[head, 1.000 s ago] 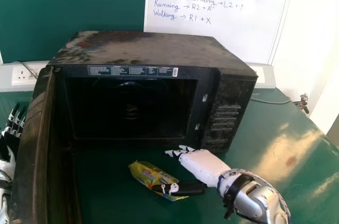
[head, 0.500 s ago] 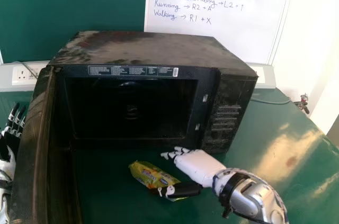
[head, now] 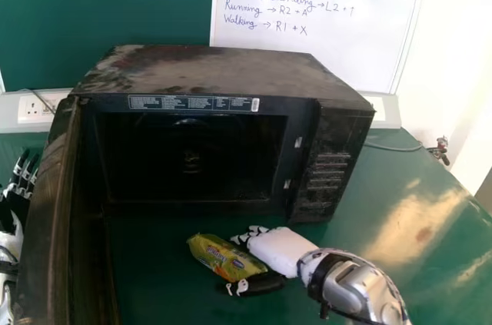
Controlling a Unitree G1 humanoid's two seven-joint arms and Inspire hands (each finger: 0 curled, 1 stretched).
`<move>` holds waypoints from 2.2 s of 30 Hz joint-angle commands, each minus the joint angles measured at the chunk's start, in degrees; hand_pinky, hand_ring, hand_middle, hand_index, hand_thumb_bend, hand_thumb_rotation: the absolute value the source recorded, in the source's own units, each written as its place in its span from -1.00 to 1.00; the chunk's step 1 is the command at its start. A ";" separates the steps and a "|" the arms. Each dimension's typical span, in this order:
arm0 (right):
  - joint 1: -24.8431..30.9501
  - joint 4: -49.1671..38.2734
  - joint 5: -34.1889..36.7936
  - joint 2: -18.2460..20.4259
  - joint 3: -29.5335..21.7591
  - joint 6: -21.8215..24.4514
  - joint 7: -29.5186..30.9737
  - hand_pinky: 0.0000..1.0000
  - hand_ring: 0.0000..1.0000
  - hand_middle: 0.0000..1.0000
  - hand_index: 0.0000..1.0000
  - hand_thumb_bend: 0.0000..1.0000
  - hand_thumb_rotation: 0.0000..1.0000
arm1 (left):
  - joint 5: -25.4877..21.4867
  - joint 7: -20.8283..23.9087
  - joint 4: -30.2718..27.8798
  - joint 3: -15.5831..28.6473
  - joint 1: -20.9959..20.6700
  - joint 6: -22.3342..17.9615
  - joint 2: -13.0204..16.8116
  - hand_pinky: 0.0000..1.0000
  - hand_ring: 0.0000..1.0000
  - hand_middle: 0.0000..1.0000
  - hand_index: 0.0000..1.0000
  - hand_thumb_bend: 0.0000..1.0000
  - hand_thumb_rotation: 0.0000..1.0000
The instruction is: Put biscuit inside oven
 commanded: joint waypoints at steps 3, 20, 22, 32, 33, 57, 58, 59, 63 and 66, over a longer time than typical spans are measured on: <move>-1.75 1.29 -0.46 -0.34 0.84 -0.15 1.10 0.42 0.81 0.85 0.89 1.00 -0.02 | -0.11 0.58 1.15 -0.60 2.64 0.44 -2.64 -0.77 -0.10 0.28 0.68 -0.74 -1.00; -4.48 4.57 -2.72 -0.47 2.40 -0.88 1.71 0.45 0.83 0.88 0.89 1.00 -0.10 | 0.12 0.46 1.42 -0.69 2.51 0.47 -2.49 -0.73 -0.09 0.29 0.68 -0.73 -1.00; -4.71 4.68 -3.25 -0.51 2.56 -1.07 1.60 0.45 0.82 0.88 0.89 1.00 -0.11 | 0.20 0.53 1.38 -0.73 2.54 0.40 -2.51 -0.71 -0.06 0.30 0.68 -0.72 -1.00; -4.73 2.99 -9.64 -0.06 4.35 0.01 1.71 0.47 0.81 0.85 0.86 1.00 -0.19 | -0.01 0.16 1.62 -0.62 2.45 0.21 -2.66 -0.63 -0.04 0.32 0.69 -0.72 -1.00; -4.56 2.52 -10.64 0.03 4.58 0.34 1.76 0.48 0.82 0.85 0.87 1.00 -0.19 | -0.10 0.07 1.56 -0.61 2.44 0.21 -2.71 -0.65 -0.05 0.31 0.68 -0.73 -1.00; -0.25 -0.48 -21.51 2.53 8.55 2.96 -0.33 0.47 0.81 0.84 0.84 1.00 -0.26 | 0.38 0.61 1.42 -0.77 2.60 -0.52 -2.72 -0.64 -0.08 0.30 0.67 -0.71 -1.00; -0.21 -0.48 -21.43 2.44 8.55 2.80 -0.49 0.47 0.82 0.84 0.84 1.00 -0.27 | 0.27 0.49 1.47 -0.75 2.61 -0.38 -2.70 -0.64 -0.08 0.31 0.68 -0.72 -1.00; -0.22 -0.49 -21.47 2.34 8.61 2.66 -0.48 0.46 0.81 0.83 0.83 1.00 -0.27 | 0.12 0.45 1.48 -0.70 2.60 -0.23 -2.72 -0.64 -0.08 0.31 0.68 -0.72 -1.00; -0.36 -0.68 -21.21 2.10 8.66 2.46 0.32 0.47 0.81 0.84 0.84 1.00 -0.25 | 0.13 0.30 1.56 -0.72 2.59 -0.31 -2.68 -0.69 -0.08 0.31 0.67 -0.72 -1.00; -0.34 -0.72 -20.80 1.95 8.52 2.24 0.43 0.46 0.80 0.83 0.83 1.00 -0.25 | 0.11 0.25 1.46 -0.71 2.60 -0.45 -2.75 -0.70 -0.09 0.30 0.68 -0.73 -1.00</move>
